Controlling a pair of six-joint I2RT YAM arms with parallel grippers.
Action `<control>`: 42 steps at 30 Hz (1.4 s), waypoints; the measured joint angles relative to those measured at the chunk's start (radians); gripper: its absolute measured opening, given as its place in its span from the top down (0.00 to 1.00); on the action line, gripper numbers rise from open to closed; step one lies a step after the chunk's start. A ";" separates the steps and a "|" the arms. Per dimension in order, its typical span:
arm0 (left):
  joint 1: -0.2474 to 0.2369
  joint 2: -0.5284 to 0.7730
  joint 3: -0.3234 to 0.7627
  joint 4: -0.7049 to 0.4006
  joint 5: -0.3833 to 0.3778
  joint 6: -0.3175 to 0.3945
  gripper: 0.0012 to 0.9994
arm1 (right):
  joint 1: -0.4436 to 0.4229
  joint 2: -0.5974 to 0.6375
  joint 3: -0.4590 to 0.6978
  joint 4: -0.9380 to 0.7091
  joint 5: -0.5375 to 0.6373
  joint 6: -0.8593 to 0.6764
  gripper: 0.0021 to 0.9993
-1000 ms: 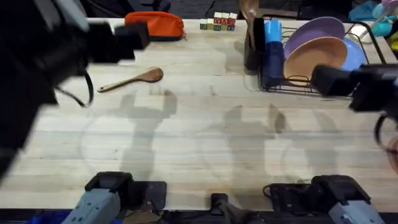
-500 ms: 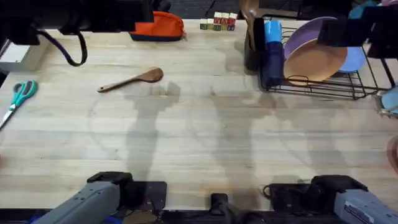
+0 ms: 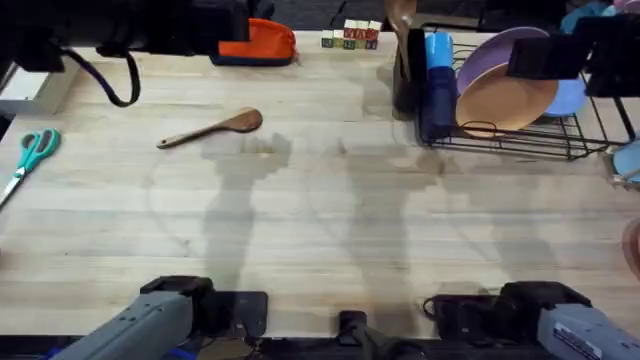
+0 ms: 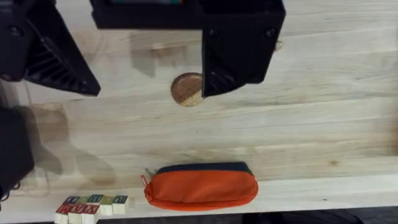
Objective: Pick up the spoon on the table one by one and put them onto the rack
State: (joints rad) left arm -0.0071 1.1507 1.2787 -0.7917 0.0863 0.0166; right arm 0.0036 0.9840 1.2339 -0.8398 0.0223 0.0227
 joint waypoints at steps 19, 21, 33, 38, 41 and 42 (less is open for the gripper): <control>0.162 0.347 0.345 -0.289 0.023 0.627 0.01 | 0.000 0.000 0.000 -0.014 0.000 0.000 0.01; 0.162 0.347 0.346 -0.290 0.023 0.748 0.01 | 0.000 0.000 0.000 -0.016 0.000 0.000 0.01; 0.162 0.347 0.347 -0.337 0.023 0.842 0.01 | 0.000 0.000 0.000 -0.037 0.000 0.000 0.01; 0.162 0.353 0.347 -0.354 0.022 0.845 0.01 | 0.000 0.000 0.000 -0.037 0.000 0.000 0.01; 0.162 0.386 0.353 -0.353 0.022 0.845 0.01 | 0.000 0.000 0.000 -0.037 0.000 0.000 0.01; 0.162 0.401 0.354 -0.353 0.020 0.845 0.01 | 0.000 0.000 0.000 -0.037 0.000 0.000 0.01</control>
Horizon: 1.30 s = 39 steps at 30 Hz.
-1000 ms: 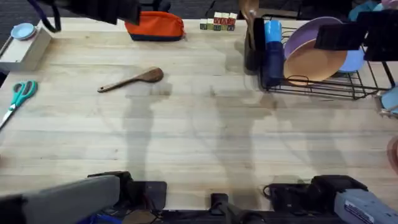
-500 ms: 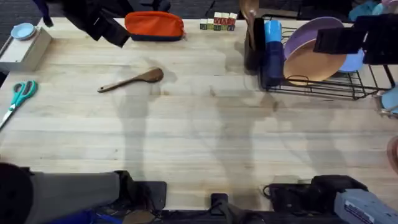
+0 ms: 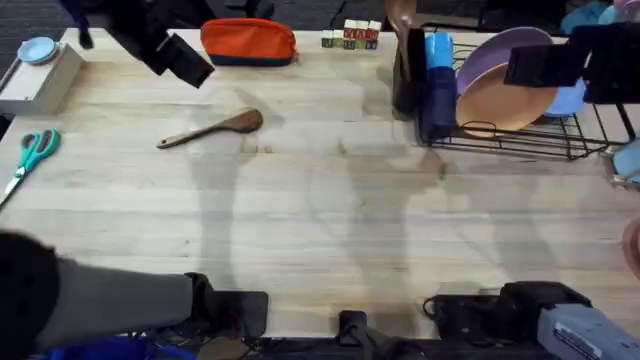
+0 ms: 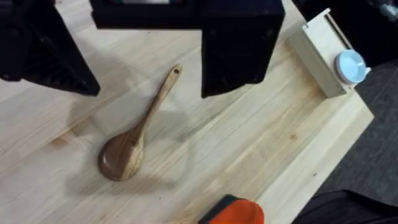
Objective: Pick up the spoon on the table one by one and put them onto the rack
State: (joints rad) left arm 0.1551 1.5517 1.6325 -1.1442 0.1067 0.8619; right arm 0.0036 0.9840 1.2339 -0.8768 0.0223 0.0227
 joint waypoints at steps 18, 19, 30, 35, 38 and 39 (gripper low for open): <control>0.008 0.307 0.000 -0.013 -0.021 0.019 0.01 | 0.000 0.000 0.000 0.000 0.000 0.000 0.01; 0.012 0.314 0.000 -0.013 -0.021 0.020 0.01 | 0.000 0.000 0.000 0.000 0.000 0.000 0.01; 0.057 0.415 0.000 -0.041 0.017 0.082 0.01 | 0.000 0.000 0.000 0.000 0.000 0.000 0.01; 0.057 0.474 0.000 -0.032 0.032 0.118 0.01 | 0.000 0.000 0.000 0.000 0.000 0.000 0.01; 0.057 0.514 0.000 -0.030 0.032 0.127 0.00 | 0.000 0.000 0.000 0.000 0.000 0.000 0.01; 0.057 0.527 0.000 -0.030 0.032 0.128 0.00 | 0.000 0.000 0.000 0.000 0.000 0.000 0.01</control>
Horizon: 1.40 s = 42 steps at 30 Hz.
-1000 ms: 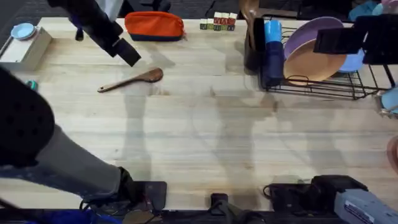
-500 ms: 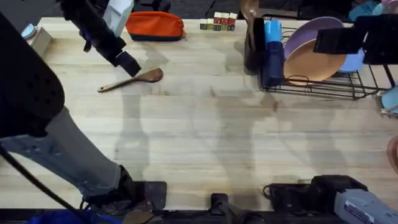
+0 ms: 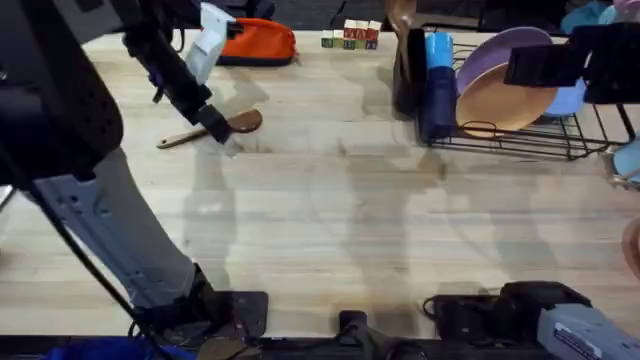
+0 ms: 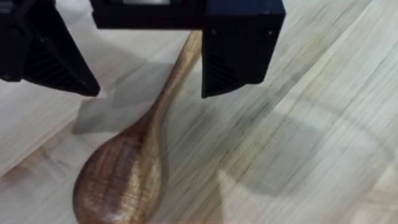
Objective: Pick up the spoon on the table one by one and put them onto the rack
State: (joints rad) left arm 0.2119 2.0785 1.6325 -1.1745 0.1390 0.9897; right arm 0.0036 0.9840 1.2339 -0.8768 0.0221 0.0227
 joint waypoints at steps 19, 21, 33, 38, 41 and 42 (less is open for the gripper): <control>-0.013 0.028 0.010 0.021 -0.086 0.007 0.00 | 0.000 0.000 0.000 0.000 0.000 0.000 0.01; -0.011 0.030 0.010 0.040 -0.106 0.007 0.00 | 0.000 0.000 0.000 0.000 0.000 0.000 0.01; -0.015 0.035 0.009 0.109 -0.124 0.010 0.00 | 0.000 0.000 0.000 0.002 0.001 -0.005 0.01; -0.015 0.035 0.004 0.113 -0.118 0.023 0.00 | 0.000 0.000 0.000 0.002 0.001 -0.005 0.01; -0.015 0.035 0.002 0.113 -0.117 0.026 0.00 | 0.000 0.000 0.000 0.002 0.001 -0.005 0.01; -0.015 0.035 0.002 0.114 -0.117 0.026 0.00 | 0.000 0.000 0.000 0.002 0.001 -0.005 0.01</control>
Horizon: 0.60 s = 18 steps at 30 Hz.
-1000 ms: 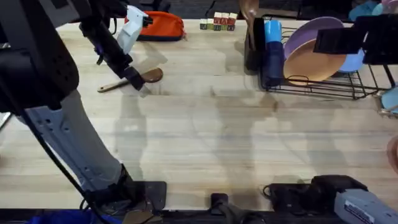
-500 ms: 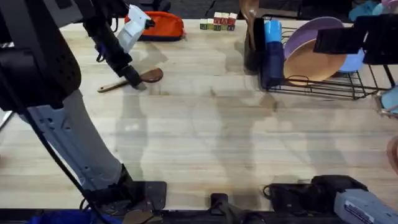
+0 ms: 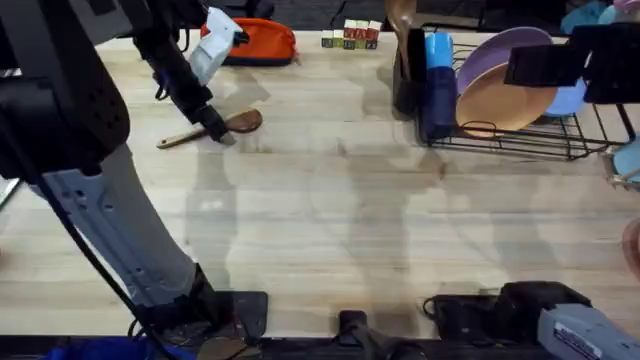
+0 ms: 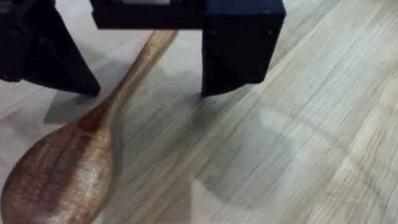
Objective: Pick up the spoon on the table one by one and put them onto the rack
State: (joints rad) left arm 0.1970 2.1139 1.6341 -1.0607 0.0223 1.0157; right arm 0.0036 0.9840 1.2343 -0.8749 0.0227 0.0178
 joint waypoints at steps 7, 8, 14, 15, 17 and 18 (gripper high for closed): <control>0.000 -0.002 -0.002 0.000 0.012 0.003 0.25 | 0.000 0.000 0.000 0.000 0.000 0.000 0.01; 0.000 -0.002 -0.002 0.002 0.015 0.003 0.29 | 0.000 0.000 0.000 0.000 0.000 0.000 0.01; 0.000 -0.002 -0.003 0.006 0.026 0.006 0.60 | 0.000 0.000 0.000 0.000 0.000 0.000 0.01; 0.000 -0.002 -0.003 0.007 0.029 0.009 0.81 | 0.000 0.000 0.000 0.000 0.000 0.000 0.01; 0.000 -0.002 -0.002 0.006 0.030 0.010 0.88 | 0.000 0.000 0.000 0.000 0.000 0.000 0.01; 0.000 -0.002 -0.002 0.006 0.031 0.011 0.91 | 0.000 0.000 0.000 0.000 0.000 0.000 0.01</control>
State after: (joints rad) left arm 0.1970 2.1117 1.6318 -1.0546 0.0531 1.0262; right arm 0.0036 0.9837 1.2343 -0.8753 0.0231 0.0177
